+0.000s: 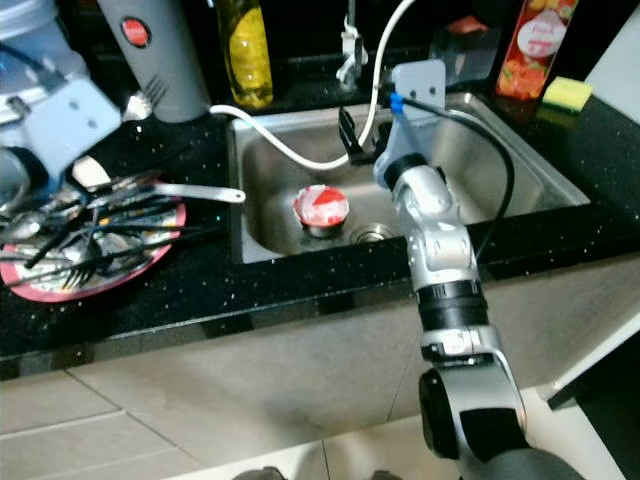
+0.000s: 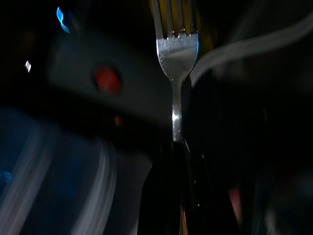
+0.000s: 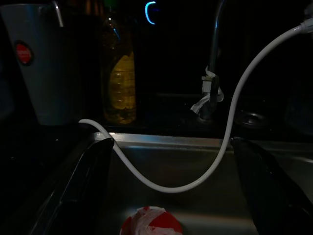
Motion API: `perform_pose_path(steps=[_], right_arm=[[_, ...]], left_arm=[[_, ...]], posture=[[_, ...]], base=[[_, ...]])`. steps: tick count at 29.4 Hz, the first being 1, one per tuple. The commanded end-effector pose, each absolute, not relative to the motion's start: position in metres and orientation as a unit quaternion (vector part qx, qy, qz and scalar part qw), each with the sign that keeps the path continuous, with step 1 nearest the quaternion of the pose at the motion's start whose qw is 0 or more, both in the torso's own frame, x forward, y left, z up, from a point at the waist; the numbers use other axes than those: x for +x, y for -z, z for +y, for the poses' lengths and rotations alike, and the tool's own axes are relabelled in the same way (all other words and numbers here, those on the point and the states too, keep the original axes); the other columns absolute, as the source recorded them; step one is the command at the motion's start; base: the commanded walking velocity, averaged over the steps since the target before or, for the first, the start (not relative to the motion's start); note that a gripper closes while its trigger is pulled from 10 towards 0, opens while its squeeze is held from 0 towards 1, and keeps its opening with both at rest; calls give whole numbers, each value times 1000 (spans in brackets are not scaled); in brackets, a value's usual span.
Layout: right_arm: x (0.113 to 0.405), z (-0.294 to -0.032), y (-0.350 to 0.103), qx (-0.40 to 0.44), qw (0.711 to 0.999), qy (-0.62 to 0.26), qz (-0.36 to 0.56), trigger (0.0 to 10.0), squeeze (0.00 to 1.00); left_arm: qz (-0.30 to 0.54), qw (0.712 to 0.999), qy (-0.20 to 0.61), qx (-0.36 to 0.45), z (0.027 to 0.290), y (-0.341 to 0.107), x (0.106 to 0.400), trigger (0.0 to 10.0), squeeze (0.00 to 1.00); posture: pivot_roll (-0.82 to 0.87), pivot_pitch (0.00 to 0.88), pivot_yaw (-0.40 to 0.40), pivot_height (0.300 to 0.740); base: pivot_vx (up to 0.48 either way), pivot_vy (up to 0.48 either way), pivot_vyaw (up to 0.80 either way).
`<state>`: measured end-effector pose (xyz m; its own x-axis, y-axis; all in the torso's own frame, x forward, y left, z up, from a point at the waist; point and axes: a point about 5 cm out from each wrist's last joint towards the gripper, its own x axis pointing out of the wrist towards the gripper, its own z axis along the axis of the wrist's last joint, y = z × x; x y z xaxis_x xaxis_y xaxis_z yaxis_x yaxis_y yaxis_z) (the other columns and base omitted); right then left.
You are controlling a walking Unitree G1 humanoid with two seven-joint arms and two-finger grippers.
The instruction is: Kitchen organization
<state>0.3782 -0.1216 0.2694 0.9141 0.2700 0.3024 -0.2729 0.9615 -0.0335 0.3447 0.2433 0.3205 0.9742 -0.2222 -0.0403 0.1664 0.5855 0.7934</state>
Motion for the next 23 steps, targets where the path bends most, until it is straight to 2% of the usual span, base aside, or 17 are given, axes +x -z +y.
perform_pose_path(steps=[1,6,7,9,10,11,12,15,16,19,20,21,22,23], right_arm=[[379,-119,-272,0,977,-144,-156,10000,0],[379,-119,-272,1,977,-143,-156,10000,0],[378,-119,-272,1,978,-142,-156,10000,0],[376,-122,-272,0,979,-135,-155,10000,0],[376,-122,-272,0,979,-135,-155,10000,0],[375,-124,-271,-1,979,-132,-154,10000,0],[375,-124,-271,-1,979,-132,-154,10000,0],[374,-129,-269,-4,981,-123,-151,10000,0],[374,-129,-269,-4,981,-123,-151,10000,0],[372,-130,-269,-5,981,-120,-151,10000,0],[372,-130,-268,-4,981,-118,-150,10000,0],[372,-130,-268,-4,981,-118,-150,10000,0],[371,-130,-266,-3,982,-117,-148,10000,0],[371,-130,-266,-3,982,-117,-148,10000,0]], left_arm=[[-61,892,139,427,220,-328,355,10000,0],[-81,903,164,389,197,-331,369,10000,0],[-85,910,168,369,187,-328,375,10000,0],[-102,940,200,256,156,-323,387,10000,0],[-102,940,200,256,156,-323,387,10000,0],[-101,950,216,201,144,-320,390,10000,0],[-101,950,216,201,144,-320,390,10000,0],[-55,967,239,70,120,-297,399,10000,0],[-55,967,239,70,120,-297,399,10000,0],[17,967,255,4,100,-264,403,10000,0],[39,968,249,14,99,-252,403,10000,71],[39,968,249,14,99,-252,403,10000,71],[72,968,237,27,100,-232,401,10000,984],[72,968,237,27,100,-232,401,10000,984]], posture=[[111,0,27,740],[100,0,38,740],[88,0,45,740],[73,0,52,740],[73,0,52,740],[73,0,52,740],[73,0,52,740],[57,17,61,740],[57,17,61,740],[50,30,70,740],[55,35,73,740],[55,35,73,740],[58,38,73,740],[58,38,73,740]], base=[[0,0,0],[0,0,0],[0,0,0],[0,0,0],[0,0,0],[0,0,0],[0,0,0],[0,0,0],[0,0,0],[0,0,0],[0,0,0],[0,0,0],[0,0,0],[0,0,0]])
